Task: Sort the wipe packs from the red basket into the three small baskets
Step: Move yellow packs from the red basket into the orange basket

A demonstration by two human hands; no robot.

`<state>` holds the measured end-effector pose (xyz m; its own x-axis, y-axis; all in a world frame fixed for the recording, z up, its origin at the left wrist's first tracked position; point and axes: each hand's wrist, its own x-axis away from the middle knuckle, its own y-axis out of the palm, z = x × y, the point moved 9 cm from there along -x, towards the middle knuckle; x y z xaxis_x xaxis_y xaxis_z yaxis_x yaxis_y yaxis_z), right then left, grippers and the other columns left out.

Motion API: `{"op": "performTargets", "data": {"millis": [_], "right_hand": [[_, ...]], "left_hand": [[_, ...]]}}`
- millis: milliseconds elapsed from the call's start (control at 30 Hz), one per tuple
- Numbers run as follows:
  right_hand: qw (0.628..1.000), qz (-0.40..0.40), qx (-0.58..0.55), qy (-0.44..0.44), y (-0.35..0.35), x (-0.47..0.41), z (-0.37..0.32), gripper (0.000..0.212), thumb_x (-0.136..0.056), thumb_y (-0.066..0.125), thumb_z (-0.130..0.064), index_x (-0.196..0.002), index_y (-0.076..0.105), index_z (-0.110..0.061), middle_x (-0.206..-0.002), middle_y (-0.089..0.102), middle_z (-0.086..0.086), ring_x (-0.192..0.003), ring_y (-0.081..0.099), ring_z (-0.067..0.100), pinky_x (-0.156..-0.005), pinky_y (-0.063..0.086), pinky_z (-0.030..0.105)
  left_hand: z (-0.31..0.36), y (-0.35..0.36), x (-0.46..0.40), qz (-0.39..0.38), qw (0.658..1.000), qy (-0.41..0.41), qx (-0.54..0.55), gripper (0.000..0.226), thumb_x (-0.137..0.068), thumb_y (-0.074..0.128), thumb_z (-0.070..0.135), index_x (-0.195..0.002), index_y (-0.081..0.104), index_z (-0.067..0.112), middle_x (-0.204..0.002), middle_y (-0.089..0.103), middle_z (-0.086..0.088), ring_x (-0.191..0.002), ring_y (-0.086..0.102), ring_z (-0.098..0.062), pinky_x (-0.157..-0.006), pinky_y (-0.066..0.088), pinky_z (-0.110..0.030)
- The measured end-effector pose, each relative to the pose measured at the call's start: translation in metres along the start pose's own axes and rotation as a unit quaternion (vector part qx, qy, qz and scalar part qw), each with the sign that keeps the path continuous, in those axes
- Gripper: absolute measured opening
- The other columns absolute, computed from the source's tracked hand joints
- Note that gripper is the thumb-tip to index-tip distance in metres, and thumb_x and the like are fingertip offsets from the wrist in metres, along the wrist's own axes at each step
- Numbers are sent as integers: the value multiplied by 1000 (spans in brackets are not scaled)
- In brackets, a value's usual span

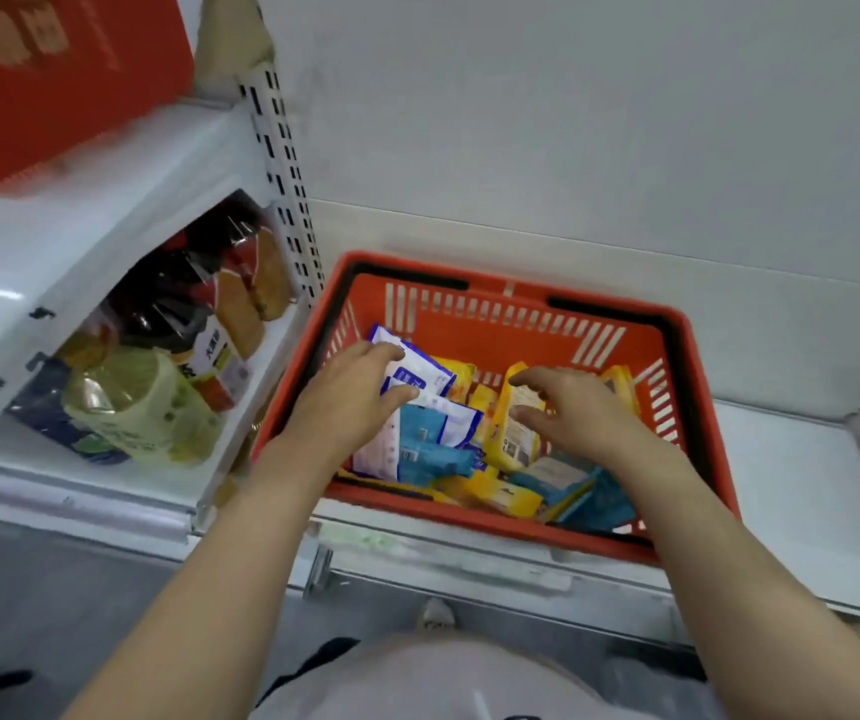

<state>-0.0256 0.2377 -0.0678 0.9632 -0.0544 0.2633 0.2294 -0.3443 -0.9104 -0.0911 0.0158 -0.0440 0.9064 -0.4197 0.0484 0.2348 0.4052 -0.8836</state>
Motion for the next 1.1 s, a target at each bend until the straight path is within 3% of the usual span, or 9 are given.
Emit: {"op": "performTargets", "data": {"millis": [100, 267, 400, 533, 667, 867, 967, 1033, 1100], "right_hand": [[994, -111, 20, 1, 30, -36, 5, 49, -96, 52, -52, -143, 42, -44, -127, 64, 3, -115, 60, 24, -86, 46, 32], [961, -246, 111, 68, 76, -58, 33, 60, -95, 29, -70, -142, 45, -36, -144, 53, 1, -119, 58, 25, -85, 43, 36], [974, -120, 118, 151, 61, -59, 66, 68, -74, 40, -89, -92, 56, -26, -107, 68, 4, -90, 62, 22, -71, 49, 35], [974, -94, 50, 198, 64, -51, 81, 61, -77, 71, -59, -118, 53, -18, -120, 62, 7, -111, 57, 27, -95, 45, 38], [951, -33, -139, 275, 34, -40, 100, 54, -74, 82, -32, -113, 45, -24, -116, 57, 4, -96, 53, 19, -74, 45, 30], [874, 57, -401, 268, -10, 18, 103, 45, -83, 78, -22, -119, 55, -34, -106, 63, -2, -88, 69, 20, -66, 56, 30], [835, 83, -486, 244, -13, 38, 91, 43, -86, 75, -19, -123, 58, -34, -101, 73, 3, -81, 74, 18, -68, 59, 32], [811, 95, -526, 238, -11, 45, 85, 45, -87, 74, -18, -127, 58, -31, -102, 74, 3, -86, 75, 20, -77, 60, 37], [779, 113, -570, 236, -10, 51, 81, 46, -87, 73, -16, -130, 57, -24, -104, 75, 5, -90, 74, 21, -79, 59, 36]], "left_hand": [[-1, 12, -26, -33, 999, -4, -3, 54, -89, 66, 46, -135, 54, 21, -134, 56, -4, -117, 55, -24, -97, 42, -36], [0, 32, -55, -92, 996, 4, 3, 62, -89, 64, 51, -142, 46, 23, -144, 49, -1, -129, 47, -22, -101, 40, -35], [7, 43, -65, -131, 991, 35, -2, 61, -91, 61, 51, -142, 46, 21, -143, 50, -2, -127, 48, -22, -97, 42, -36], [27, 63, -61, -201, 976, 83, 8, 61, -90, 61, 52, -142, 45, 24, -145, 48, -1, -129, 47, -21, -100, 43, -38], [45, 84, -53, -318, 939, 130, 24, 68, -80, 70, 58, -139, 48, 31, -143, 51, 5, -130, 48, -14, -104, 44, -37], [83, 136, -12, -546, 817, 183, 17, 76, -74, 76, 58, -140, 49, 30, -144, 50, 10, -129, 49, -11, -103, 43, -29], [86, 152, -1, -548, 801, 230, -68, 70, -75, 76, 56, -137, 51, 31, -144, 49, 10, -128, 47, -14, -104, 43, -35], [91, 152, -6, -496, 822, 272, -71, 46, -80, 75, 47, -119, 62, 26, -118, 61, 13, -111, 55, -16, -88, 47, -32], [91, 139, -24, -421, 861, 280, -59, 22, -86, 72, 37, -97, 60, 22, -89, 57, 14, -91, 55, -18, -70, 43, -32]]}}
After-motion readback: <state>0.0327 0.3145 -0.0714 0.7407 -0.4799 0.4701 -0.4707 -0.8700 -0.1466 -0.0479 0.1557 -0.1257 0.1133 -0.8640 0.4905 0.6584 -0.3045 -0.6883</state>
